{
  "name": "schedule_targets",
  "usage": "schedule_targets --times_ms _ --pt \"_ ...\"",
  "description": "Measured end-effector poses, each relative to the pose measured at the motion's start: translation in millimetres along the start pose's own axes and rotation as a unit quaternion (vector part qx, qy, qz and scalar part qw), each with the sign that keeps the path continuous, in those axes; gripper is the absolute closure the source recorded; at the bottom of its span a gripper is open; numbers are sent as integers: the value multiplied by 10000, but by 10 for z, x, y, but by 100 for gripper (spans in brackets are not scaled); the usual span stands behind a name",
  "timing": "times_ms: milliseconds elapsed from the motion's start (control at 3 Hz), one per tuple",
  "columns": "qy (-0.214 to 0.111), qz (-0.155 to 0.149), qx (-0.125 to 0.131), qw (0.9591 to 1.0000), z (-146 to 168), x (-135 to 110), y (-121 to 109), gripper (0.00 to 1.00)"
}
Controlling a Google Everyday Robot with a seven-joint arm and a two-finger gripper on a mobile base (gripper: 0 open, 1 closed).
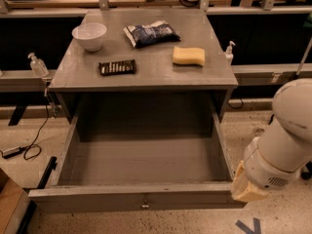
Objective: Close top drawer
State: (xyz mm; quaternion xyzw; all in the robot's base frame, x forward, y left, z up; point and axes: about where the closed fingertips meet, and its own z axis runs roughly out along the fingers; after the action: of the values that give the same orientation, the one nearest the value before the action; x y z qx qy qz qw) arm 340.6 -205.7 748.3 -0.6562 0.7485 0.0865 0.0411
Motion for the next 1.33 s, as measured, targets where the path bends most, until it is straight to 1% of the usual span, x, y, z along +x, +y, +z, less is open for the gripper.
schedule_targets --times_ms 333,667,1000,1333 --pt "-95 26 -351 9993 280 -55 176 100" --pt "-337 -171 -602 9975 460 -306 313 100" --pt "-653 -443 -808 9936 677 -646 376 100" --pt "-1063 -457 -742 9905 914 -901 341 100"
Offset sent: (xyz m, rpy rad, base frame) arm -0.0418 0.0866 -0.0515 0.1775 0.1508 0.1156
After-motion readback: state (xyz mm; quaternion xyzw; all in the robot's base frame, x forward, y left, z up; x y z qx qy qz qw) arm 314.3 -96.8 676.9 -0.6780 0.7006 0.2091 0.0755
